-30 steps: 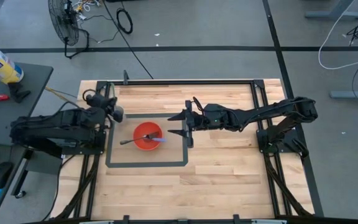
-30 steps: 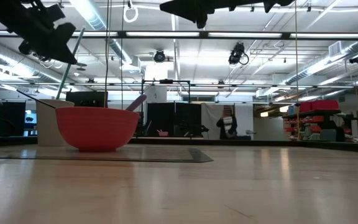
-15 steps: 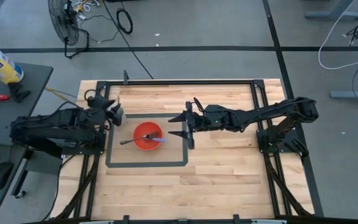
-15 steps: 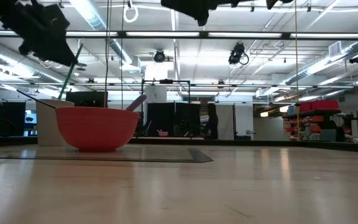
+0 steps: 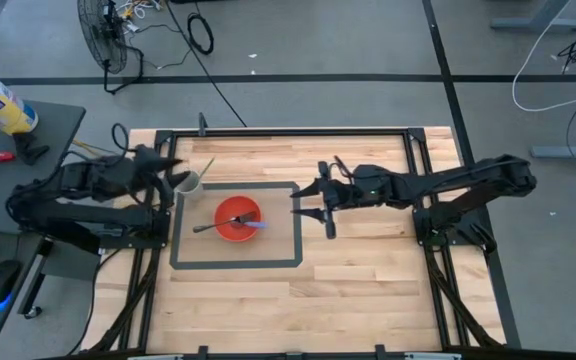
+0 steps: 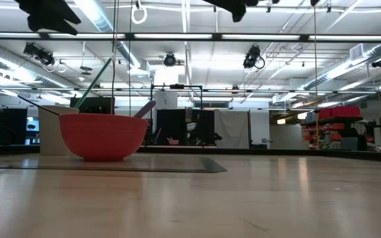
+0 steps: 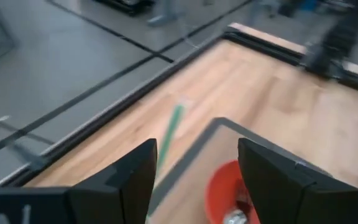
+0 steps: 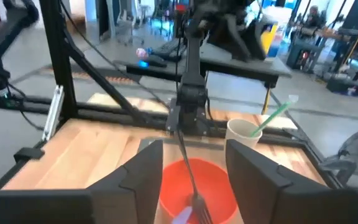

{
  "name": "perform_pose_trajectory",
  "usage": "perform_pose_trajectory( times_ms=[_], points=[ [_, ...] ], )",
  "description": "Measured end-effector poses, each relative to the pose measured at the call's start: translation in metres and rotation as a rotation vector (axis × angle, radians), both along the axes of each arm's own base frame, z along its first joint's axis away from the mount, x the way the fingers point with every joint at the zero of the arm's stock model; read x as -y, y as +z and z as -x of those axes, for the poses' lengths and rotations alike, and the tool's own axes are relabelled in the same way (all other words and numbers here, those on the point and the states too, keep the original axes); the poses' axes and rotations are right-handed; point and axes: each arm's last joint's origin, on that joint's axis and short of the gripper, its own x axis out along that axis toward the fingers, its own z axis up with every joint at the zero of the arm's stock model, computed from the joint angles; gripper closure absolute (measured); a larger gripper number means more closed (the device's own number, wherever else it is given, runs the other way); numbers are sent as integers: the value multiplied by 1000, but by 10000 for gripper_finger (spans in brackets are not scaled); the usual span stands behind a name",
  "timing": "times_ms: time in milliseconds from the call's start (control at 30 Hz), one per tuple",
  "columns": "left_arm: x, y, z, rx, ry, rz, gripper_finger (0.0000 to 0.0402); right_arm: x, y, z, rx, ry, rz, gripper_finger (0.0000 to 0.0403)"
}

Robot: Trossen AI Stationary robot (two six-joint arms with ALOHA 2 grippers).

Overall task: Pick & Place Utensil
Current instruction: Return to Home Position

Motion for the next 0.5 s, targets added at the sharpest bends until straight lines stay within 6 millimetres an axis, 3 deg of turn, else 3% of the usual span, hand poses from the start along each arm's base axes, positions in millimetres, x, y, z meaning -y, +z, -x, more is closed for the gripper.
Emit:
perform_pose_trajectory(
  times_ms=[267, 500],
  points=[
    [2, -36, -34, 66, -173, -62, 187, 5, -39, 40, 79, -77, -46, 267],
    [6, -65, -57, 205, -377, -136, 193, 8, -45, 82, 134, -96, -107, 291]
  ],
)
